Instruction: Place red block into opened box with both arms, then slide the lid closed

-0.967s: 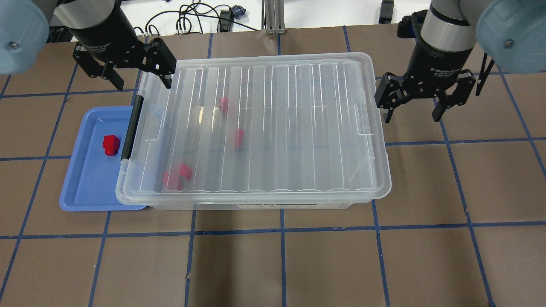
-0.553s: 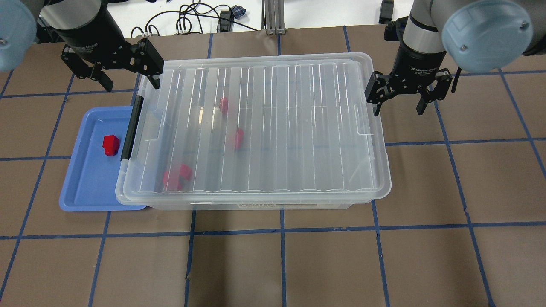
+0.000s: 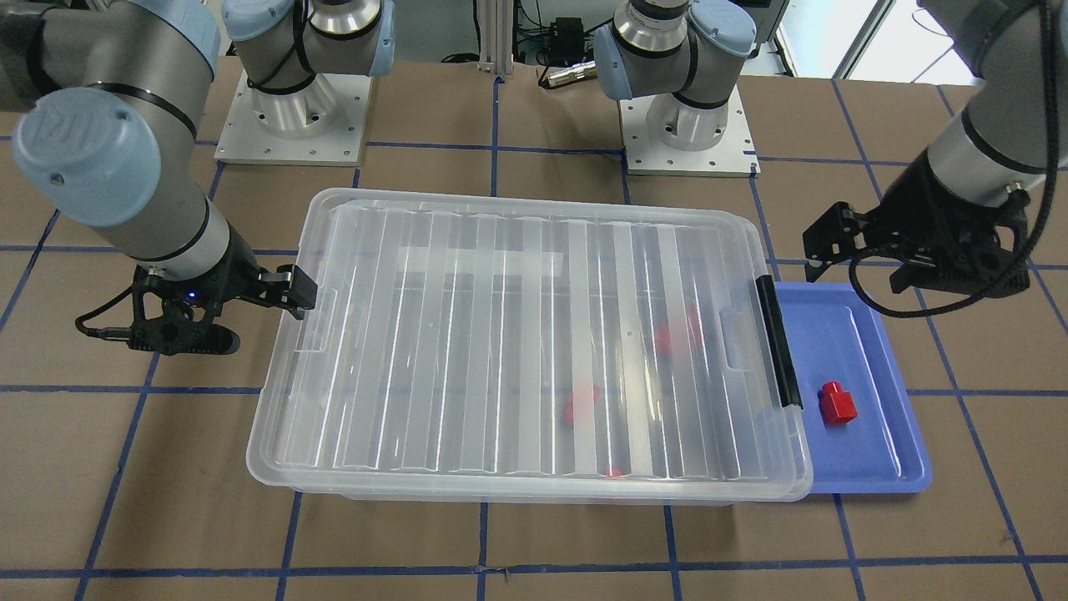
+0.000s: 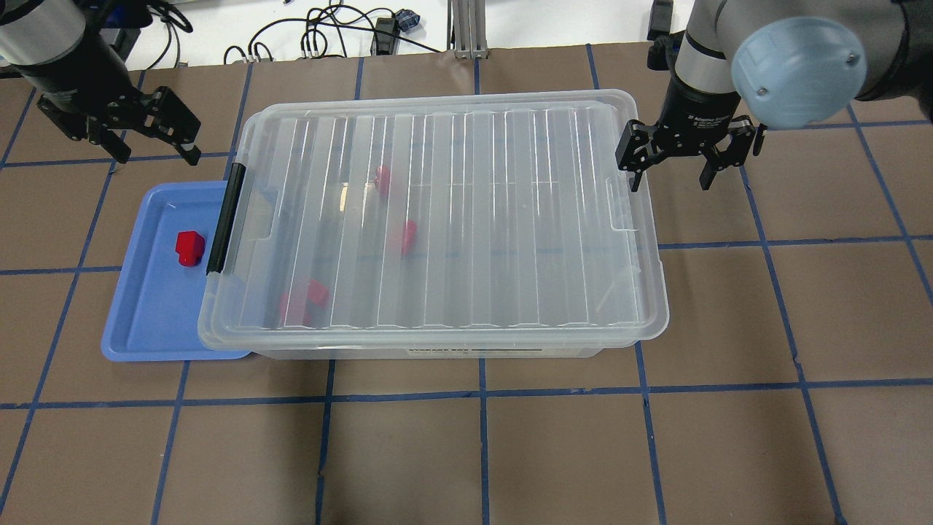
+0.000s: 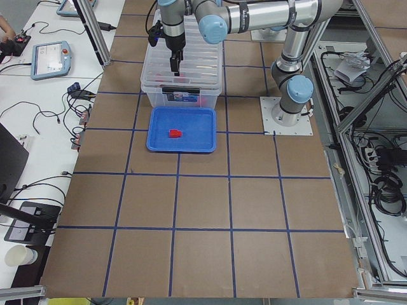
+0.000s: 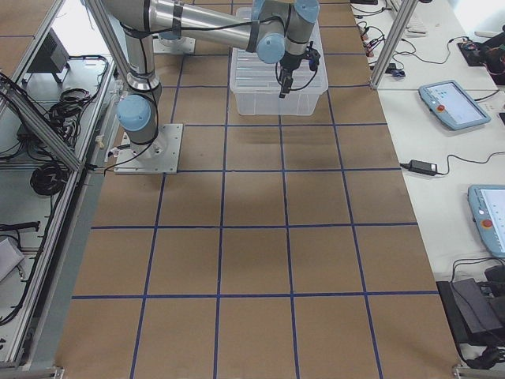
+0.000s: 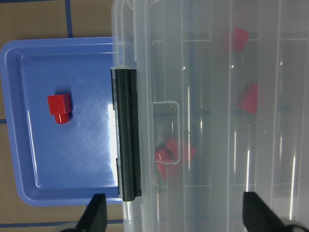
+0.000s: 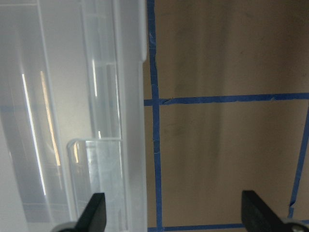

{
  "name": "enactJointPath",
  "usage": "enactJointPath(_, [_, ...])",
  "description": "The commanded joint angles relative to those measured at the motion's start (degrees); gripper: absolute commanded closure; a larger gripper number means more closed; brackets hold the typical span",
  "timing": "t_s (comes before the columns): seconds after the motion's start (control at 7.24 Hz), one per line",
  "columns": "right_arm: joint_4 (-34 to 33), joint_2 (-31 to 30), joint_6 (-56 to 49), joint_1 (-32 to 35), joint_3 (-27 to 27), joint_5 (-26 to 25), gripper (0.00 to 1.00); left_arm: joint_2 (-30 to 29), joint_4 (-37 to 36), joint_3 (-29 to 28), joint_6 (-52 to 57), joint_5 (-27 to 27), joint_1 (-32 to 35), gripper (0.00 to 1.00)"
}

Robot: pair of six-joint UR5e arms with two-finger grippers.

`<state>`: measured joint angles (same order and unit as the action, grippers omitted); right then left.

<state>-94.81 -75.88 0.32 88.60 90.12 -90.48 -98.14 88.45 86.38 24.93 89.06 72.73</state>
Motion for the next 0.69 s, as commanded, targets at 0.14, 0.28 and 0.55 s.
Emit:
enactJointPath(0.14, [-1.6,2.2,-0.1,-0.2,-0.3,-0.2,0.0,-6.6,-16.3,8.1,13.6,-3.7,-9.7,0.0])
enactJointPath(0.28, [-1.6,2.2,-0.2,-0.3,-0.5,-0.5,0.0,-8.2,-19.5,10.1,12.9,-3.8,-9.7,0.0])
enactJointPath(0.55, [-1.7,2.3,-0.8,-0.7,-0.2,-0.8,0.0,-12.1,-28.2,15.0,9.1,-3.5,-9.7,0.0])
